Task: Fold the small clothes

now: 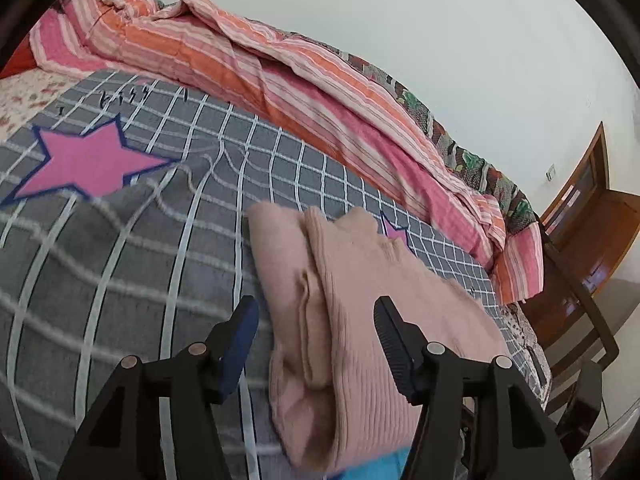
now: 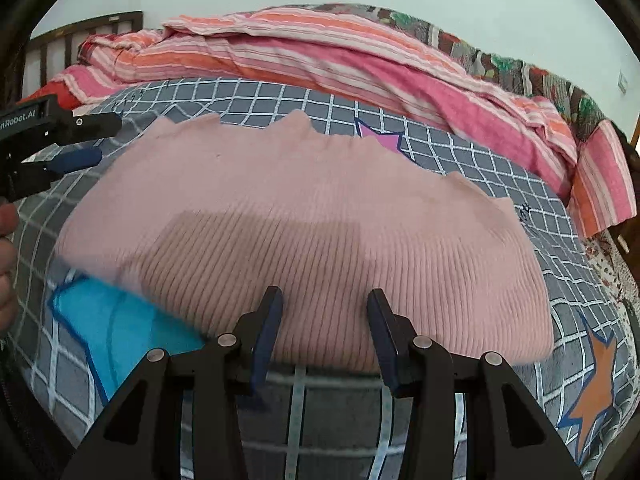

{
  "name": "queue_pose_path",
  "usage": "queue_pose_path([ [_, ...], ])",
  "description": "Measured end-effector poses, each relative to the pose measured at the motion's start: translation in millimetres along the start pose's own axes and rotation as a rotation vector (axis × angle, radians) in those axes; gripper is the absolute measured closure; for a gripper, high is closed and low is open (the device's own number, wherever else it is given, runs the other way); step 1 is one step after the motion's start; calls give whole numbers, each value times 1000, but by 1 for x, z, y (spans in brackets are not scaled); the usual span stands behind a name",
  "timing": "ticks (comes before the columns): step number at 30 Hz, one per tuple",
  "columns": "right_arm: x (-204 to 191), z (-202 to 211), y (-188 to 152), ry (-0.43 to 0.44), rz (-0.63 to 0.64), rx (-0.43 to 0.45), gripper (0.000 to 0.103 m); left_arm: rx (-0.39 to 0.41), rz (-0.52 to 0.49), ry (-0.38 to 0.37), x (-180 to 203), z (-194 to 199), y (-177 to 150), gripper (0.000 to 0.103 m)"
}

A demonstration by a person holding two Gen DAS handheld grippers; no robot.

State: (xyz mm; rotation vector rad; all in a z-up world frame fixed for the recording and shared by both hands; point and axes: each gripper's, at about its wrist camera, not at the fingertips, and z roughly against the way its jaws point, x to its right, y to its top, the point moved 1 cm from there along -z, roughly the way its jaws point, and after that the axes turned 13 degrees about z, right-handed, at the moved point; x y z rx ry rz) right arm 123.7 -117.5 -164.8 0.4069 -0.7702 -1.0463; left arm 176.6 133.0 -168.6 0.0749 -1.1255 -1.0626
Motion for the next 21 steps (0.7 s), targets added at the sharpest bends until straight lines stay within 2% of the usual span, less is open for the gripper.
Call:
queue_pose_path([
  [4,4,9,-3,30,-20,18,60,-24,28,-12,-7,10,-20,45],
  [7,18,26,-9,73,-86,93,59,-37,38,-5,-12,17,-35,43],
  [10,35,32,-12,60,-125,124,56,-63,57,-2,-17,20,-49,42],
  [13,65,28,-10,32,-182,135,56,-84,52,-26,-17,23,-59,40],
  [17,118,23,-6,23,-319,177,55,-139,52,-80,-7,11,-70,41],
  [21,165,13,0,6,-438,201,52,-91,95,-60,6,-7,-65,42],
])
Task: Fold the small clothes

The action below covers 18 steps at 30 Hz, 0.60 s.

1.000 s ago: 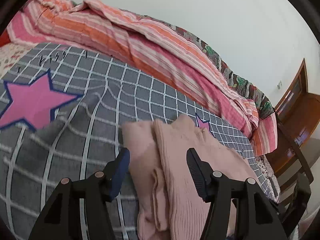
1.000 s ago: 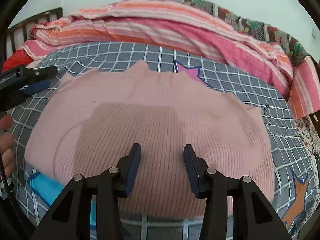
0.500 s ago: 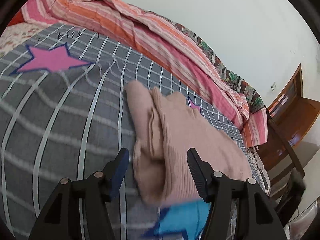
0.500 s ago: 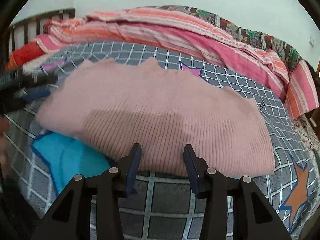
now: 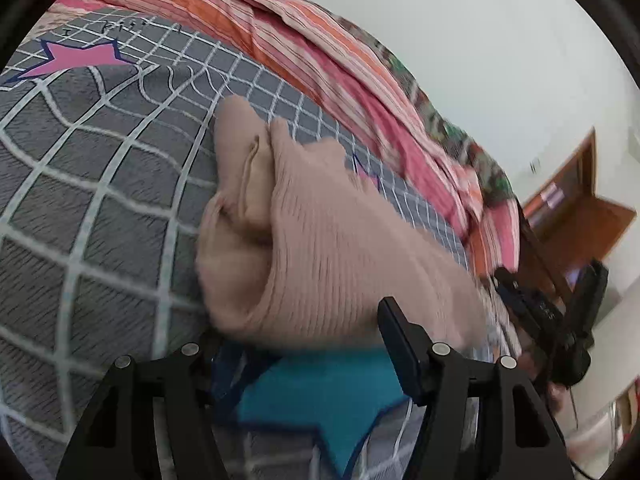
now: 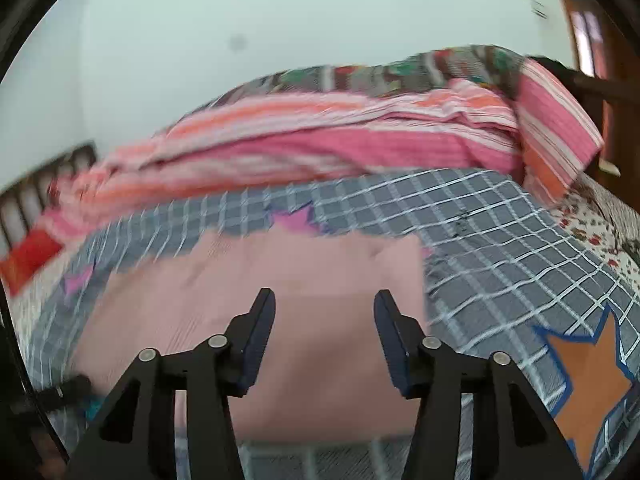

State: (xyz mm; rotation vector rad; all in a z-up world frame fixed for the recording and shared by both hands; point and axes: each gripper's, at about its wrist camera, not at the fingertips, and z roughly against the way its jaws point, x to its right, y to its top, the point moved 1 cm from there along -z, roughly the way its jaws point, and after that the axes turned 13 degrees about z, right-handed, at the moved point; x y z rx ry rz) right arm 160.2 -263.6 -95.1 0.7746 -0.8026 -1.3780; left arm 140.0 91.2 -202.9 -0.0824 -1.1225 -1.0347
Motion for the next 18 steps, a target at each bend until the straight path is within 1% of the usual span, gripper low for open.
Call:
queue_pose_path([
  [2,15,-8,12,-24,-22,-3,52,29,24,18,7,-10,6,42],
  [3,22,-13,18,-45,-26,-8,52,44,9,39,13,-15,7,42],
  [5,32,-22,25,-83,-5,-16,52,87,-5,49,22,-18,9,42],
  [6,37,-28,27,-108,14,-21,52,110,25,55,22,-20,11,42],
  [8,47,-33,20,-144,26,-22,52,141,96,52,16,-21,18,49],
  [9,54,-34,13,-143,15,-21,52,152,114,56,15,-23,22,50],
  [10,60,-36,6,-132,-4,-24,52,164,114,63,15,-25,26,51],
  [13,77,-36,-7,-93,-39,-56,52,186,100,98,18,-35,30,62],
  [14,79,-34,-9,-95,-31,-55,52,193,102,114,19,-38,31,68],
  [16,86,-30,-14,-125,-22,-41,52,217,122,128,19,-37,34,78],
  [17,89,-28,-16,-127,-21,-38,52,227,135,122,19,-35,36,80],
  [18,93,-26,-18,-125,-23,-36,52,235,143,126,22,-34,38,81],
])
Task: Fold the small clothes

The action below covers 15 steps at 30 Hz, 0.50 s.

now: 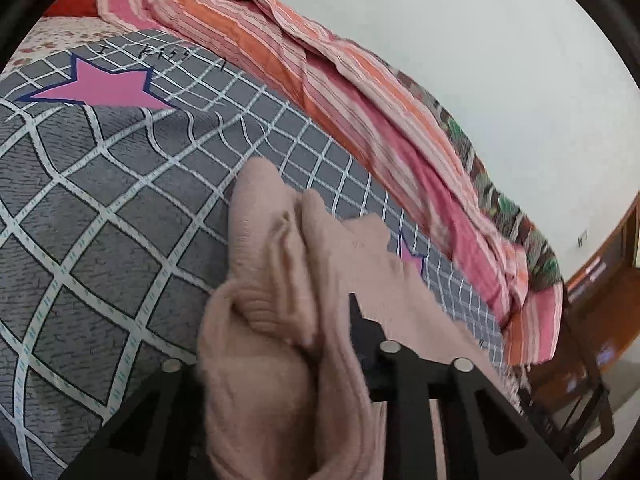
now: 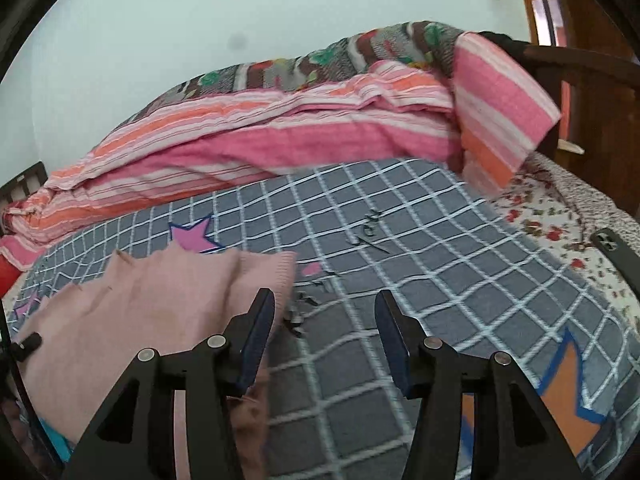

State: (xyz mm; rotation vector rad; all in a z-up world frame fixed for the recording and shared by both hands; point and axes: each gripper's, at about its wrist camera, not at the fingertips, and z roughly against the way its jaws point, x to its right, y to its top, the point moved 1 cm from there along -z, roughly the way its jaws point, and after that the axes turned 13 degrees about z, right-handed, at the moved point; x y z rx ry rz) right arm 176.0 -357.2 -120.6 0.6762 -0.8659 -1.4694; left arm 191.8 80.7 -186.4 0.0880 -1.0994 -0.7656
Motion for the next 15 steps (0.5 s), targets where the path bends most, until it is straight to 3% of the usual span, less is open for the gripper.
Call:
queue_pose_path([
  [4,15,3,-5,-11,-25,-9,52,32,-91,40,29,3,0,83],
  [8,35,9,-8,-52,-41,-2,52,53,-207,62,82,6,-5,84],
  [15,81,16,-17,-98,-142,-10,52,46,-419,-11,178,4,-51,85],
])
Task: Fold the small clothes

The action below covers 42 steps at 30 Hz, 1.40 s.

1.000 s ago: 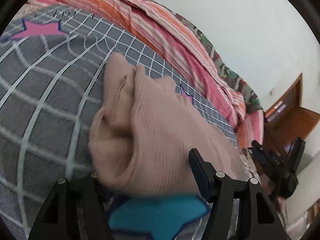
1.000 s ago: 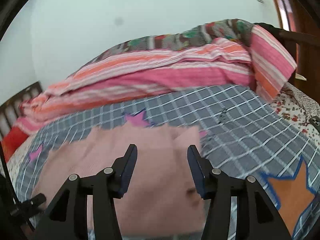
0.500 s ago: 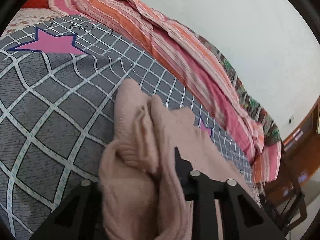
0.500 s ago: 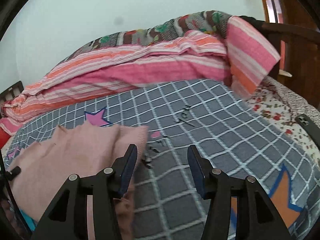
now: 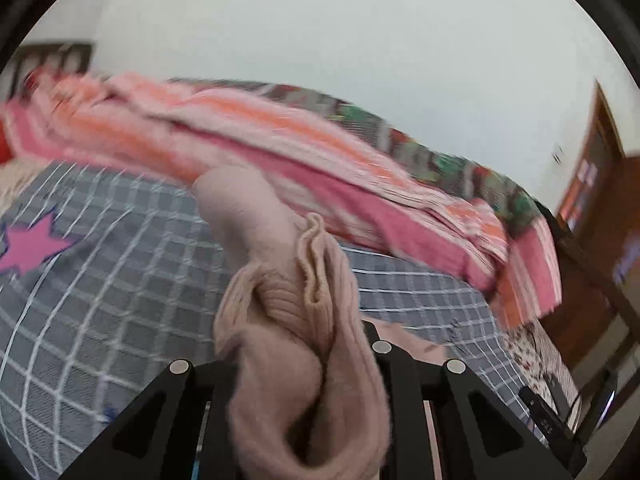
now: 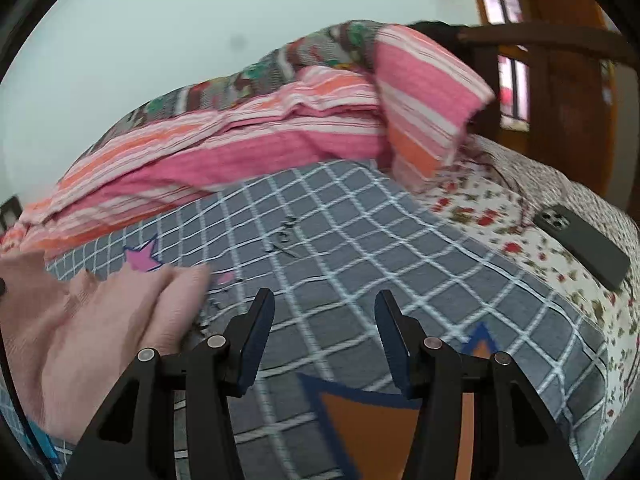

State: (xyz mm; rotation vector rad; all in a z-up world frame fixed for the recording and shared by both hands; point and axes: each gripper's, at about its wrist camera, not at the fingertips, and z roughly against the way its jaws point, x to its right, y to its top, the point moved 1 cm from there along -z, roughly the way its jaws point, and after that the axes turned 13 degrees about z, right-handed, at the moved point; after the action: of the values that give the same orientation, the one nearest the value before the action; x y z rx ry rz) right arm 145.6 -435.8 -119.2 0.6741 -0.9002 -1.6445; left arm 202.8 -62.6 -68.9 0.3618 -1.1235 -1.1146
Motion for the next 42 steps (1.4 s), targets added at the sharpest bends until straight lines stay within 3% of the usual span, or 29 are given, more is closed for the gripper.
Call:
queue_pose_path([
  [5,29,-1,-3,-19,-68,-4,52,-79,-139,-25,73,-28,-48,85],
  [8,36,-2,-4,-11,-85,-9,52,-184,-280,68,104,-61,-105,85],
  [10,37,-3,-4,7,-81,-11,52,-196,-389,133,115,-72,-136,83],
  [12,35,-3,-4,15,-67,-12,52,-147,-461,137,121,-65,-146,76],
  [13,33,-3,-4,18,-61,-12,52,-171,-466,96,121,-61,-145,61],
  [14,31,-3,-4,25,-53,-12,52,-224,-444,17,117,-56,-140,45],
  [15,28,-3,-3,33,-44,-12,52,-265,-413,-57,112,-49,-133,43],
  [19,16,-4,-2,51,-17,-17,52,-328,-341,-202,86,-18,-103,43],
  [24,1,-1,-1,142,-18,-20,51,-276,-243,-291,43,17,-72,41],
  [28,-15,3,3,269,-38,-9,47,-199,-210,-164,2,12,-48,38],
  [35,-46,12,19,475,-107,-18,41,-161,-139,-55,-48,-30,-22,38],
  [39,-74,15,32,582,-126,-38,39,-167,-94,-61,-63,-49,-23,38],
  [42,-101,17,35,551,-63,-52,39,-196,-65,-110,-72,-50,-24,38],
])
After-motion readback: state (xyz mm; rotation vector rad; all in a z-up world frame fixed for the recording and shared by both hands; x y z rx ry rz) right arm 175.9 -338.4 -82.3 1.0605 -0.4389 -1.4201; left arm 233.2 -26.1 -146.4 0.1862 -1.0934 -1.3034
